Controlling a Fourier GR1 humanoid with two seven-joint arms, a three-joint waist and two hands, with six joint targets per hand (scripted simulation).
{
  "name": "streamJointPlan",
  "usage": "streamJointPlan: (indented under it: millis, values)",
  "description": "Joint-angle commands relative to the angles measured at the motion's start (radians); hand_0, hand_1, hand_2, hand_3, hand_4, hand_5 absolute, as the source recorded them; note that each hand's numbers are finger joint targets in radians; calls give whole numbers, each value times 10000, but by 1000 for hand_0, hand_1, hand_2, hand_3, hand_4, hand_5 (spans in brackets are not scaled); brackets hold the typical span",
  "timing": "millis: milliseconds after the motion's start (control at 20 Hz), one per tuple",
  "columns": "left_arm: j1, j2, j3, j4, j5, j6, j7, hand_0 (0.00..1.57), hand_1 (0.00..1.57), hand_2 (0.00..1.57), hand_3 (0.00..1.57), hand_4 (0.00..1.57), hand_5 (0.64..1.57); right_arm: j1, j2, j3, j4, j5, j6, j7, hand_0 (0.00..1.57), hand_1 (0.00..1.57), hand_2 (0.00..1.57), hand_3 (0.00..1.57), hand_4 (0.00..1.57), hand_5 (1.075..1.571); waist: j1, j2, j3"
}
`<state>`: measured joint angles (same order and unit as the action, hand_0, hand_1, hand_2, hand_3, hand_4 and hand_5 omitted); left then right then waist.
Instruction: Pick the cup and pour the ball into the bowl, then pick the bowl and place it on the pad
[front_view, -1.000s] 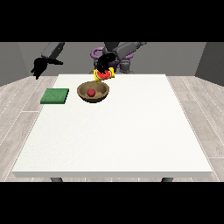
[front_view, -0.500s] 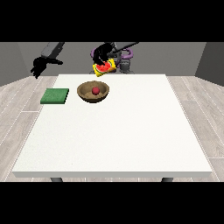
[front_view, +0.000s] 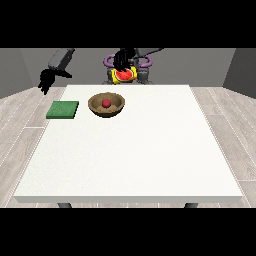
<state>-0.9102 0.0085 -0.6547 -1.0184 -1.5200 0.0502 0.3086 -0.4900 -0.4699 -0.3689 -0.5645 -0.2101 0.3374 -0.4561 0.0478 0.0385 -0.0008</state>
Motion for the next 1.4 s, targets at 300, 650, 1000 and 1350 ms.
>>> streamJointPlan:
  millis: [300, 650, 1000, 1350]
  values:
    - [1808, 802, 3757, -1673, 4394, 2106, -1450, 494, 494, 1571, 1551, 878, 1565, -49, 217, -311, -23, -351, -591, 513, 0, 0, 0, 0, 470, 1557, 1499, 460, -32]
    - [1737, 17, 5905, -1795, 8161, 2132, -3149, 1081, 1081, 1089, 905, 821, 1549, -902, 846, -235, -540, -619, -684, 603, 0, 0, 0, 0, 305, 1569, 1108, 2106, -33]
    - [2635, -79, 6856, -1306, 11532, 2128, -5001, 0, 0, 0, 0, 0, 1545, -1065, 1935, 569, -1227, -247, -1167, 933, 0, 0, 0, 0, 373, 1564, 259, 2313, -21]
    - [2903, 59, 7589, -220, 11893, 1675, -5600, 0, 0, 0, 0, 0, 1527, -818, 2178, 1178, -1279, 81, -1296, 1530, 0, 0, 0, 0, 0, 1545, -378, 1540, 7]
